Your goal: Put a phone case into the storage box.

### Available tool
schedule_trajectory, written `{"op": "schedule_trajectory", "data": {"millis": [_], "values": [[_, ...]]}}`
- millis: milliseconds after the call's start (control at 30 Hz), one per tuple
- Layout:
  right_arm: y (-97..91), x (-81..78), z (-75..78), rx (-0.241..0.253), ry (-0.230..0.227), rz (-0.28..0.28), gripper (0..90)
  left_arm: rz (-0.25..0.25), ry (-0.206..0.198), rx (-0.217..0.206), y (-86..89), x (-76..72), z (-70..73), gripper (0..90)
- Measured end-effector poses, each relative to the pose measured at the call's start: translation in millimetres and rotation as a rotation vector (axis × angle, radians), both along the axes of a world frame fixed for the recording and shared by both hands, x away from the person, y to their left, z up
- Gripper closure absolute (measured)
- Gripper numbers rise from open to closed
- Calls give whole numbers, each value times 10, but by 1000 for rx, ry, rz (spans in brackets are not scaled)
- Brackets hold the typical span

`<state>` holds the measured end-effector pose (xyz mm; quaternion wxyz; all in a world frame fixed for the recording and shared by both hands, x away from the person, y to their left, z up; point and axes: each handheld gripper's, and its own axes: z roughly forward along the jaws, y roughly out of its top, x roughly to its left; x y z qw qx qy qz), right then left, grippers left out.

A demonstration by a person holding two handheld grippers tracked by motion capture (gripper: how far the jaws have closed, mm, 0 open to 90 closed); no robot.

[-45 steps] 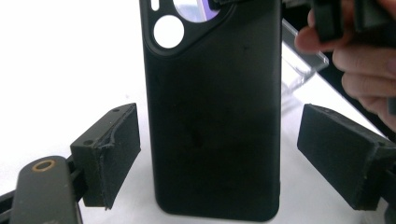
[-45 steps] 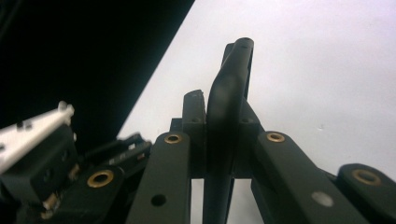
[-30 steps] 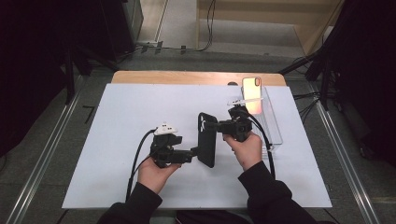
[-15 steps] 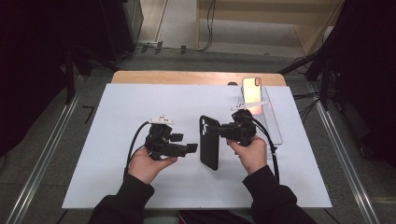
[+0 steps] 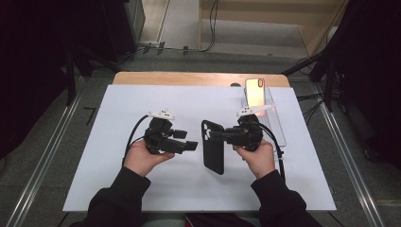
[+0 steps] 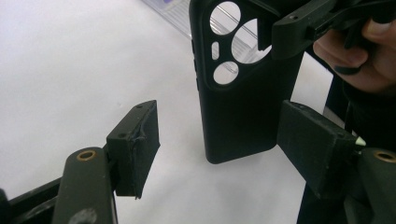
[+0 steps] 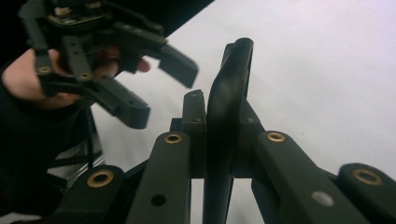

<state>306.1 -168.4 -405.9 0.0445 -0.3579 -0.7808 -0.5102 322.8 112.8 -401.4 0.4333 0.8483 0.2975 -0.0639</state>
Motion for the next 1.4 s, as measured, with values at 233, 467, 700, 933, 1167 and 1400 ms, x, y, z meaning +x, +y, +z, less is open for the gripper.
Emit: {"op": "schedule_trajectory", "data": {"millis": [233,467,700,933,1167,1400], "values": [[10,5,10,5,-30,100,781,-58,-34,-17,3,52,6,296],[68,11,15,3,-67,172,781,-124,-115,16,-14,106,-12,292],[95,-6,41,0,-110,248,781,-177,-118,-10,-26,136,-6,295],[118,-10,15,1,-110,284,781,-159,-54,-96,46,193,38,297],[132,-16,6,23,-114,314,781,-205,-45,-138,79,181,41,482],[128,4,-11,51,-102,326,781,-232,-42,-155,86,170,32,573]]}}
